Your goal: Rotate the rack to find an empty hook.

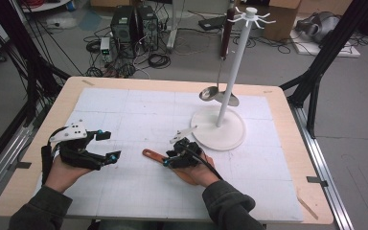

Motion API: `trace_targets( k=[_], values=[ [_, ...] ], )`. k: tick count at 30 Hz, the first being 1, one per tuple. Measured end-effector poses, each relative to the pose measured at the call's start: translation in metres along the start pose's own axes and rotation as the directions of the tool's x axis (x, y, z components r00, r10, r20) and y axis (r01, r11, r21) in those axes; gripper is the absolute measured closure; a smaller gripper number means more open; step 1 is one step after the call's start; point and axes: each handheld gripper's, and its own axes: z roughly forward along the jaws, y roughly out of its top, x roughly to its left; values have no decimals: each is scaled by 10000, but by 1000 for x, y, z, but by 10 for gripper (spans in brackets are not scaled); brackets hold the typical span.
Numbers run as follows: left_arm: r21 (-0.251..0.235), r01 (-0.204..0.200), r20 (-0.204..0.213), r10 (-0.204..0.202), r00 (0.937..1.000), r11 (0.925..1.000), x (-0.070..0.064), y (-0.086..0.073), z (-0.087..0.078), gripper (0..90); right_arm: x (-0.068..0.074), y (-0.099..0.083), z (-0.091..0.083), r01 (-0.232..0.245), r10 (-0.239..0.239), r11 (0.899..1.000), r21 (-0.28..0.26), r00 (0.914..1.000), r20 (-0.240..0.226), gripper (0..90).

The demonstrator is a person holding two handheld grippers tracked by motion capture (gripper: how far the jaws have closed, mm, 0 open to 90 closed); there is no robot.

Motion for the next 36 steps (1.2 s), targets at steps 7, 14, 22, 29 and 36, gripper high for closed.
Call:
trace_targets(
  k=[7,14,22,29,36],
  values=[
    [41,-7,12,7,10000,10000,1,0,1,171,6,1,7,417,-424,9988,237,9987,285,577],
    [53,-4,22,4,10000,10000,0,-1,1,171,12,2,12,1089,-1128,9926,530,9905,786,595],
    [127,-9,69,8,10000,9999,-1,-2,5,171,12,3,13,1092,-1131,9922,601,9914,660,649],
    [168,28,39,-29,10000,9999,0,-3,6,171,10,3,12,1008,-1038,9936,507,9927,611,650],
    [255,70,52,-71,10000,9997,1,-4,10,173,11,3,8,1001,-1018,9943,378,9937,458,650]
  ],
)
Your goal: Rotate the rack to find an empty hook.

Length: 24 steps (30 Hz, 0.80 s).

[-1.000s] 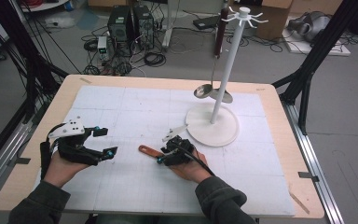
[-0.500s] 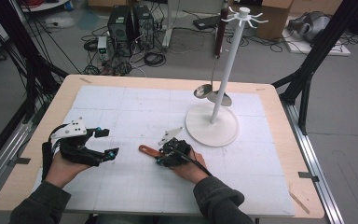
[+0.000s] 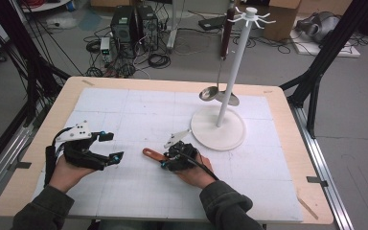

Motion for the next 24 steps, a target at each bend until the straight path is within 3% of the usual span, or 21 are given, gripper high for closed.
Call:
trace_targets(
  k=[9,24],
  values=[
    [103,129,68,-129,9999,9999,-1,-2,8,185,8,1,-11,312,-321,9980,-549,9993,-170,650],
    [568,270,705,-310,9970,9980,-8,-3,36,221,23,4,-34,651,-681,9865,-1503,9976,-148,650]
  ],
)
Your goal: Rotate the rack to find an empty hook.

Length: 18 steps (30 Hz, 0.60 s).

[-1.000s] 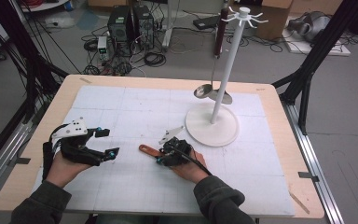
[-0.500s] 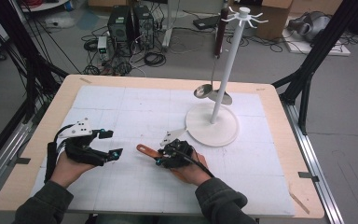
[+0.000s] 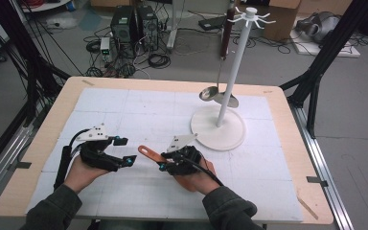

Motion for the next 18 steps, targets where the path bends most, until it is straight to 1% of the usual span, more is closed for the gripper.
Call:
trace_targets(
  k=[1,2,3,4,5,12,14,16,17,18],
  values=[
    [-25,22,8,-22,10000,10000,0,0,2,224,1,0,-1,9,-9,10000,-55,10000,-25,650],
    [-16,65,116,-65,9999,10000,-1,0,4,227,1,1,-1,99,-100,9998,-142,9999,-16,650],
    [-21,104,168,-104,9998,9999,-1,0,6,233,2,2,-3,1,-1,9999,-172,10000,-14,650],
    [32,92,213,-93,9997,10000,-1,0,7,236,2,2,-3,110,-110,9996,-247,9999,-15,650],
    [-6,174,271,-174,9995,9998,-1,0,9,240,4,3,-4,70,-71,9995,-294,10000,-24,650],
    [44,193,644,-195,9977,9998,-4,2,18,273,8,7,-5,343,-347,9980,-538,9994,-75,649],
    [-43,289,819,-284,9962,9996,-5,3,20,296,9,9,-5,362,-364,9977,-569,9993,-28,649],
    [-41,274,901,-269,9956,9996,-5,4,20,324,10,10,-6,450,-453,9967,-668,9990,-31,649],
    [-59,362,932,-355,9950,9993,-5,4,21,338,10,10,-6,482,-485,9963,-713,9988,-31,649],
    [-60,328,1027,-320,9942,9994,-5,5,21,355,11,11,-7,514,-519,9962,-697,9986,-61,649]
  ],
)
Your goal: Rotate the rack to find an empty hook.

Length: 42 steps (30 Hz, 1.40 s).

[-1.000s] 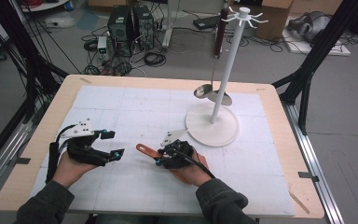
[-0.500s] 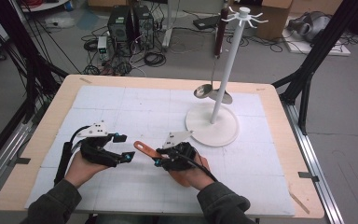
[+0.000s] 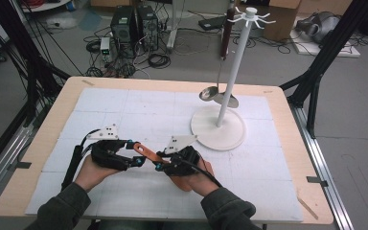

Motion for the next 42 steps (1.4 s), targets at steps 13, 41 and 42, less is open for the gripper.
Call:
trace_targets(
  k=[13,41,42],
  values=[
    [-121,73,189,-71,9998,9999,-4,3,3,571,1,1,-2,87,-90,9999,-148,9998,-173,641],
    [-653,-336,625,377,9973,9973,-19,19,-3,662,3,16,-5,-93,71,9994,-323,9978,-660,656],
    [-626,-341,684,384,9969,9975,-19,20,-4,682,3,16,-5,-92,68,9993,-350,9977,-673,656]
  ],
)
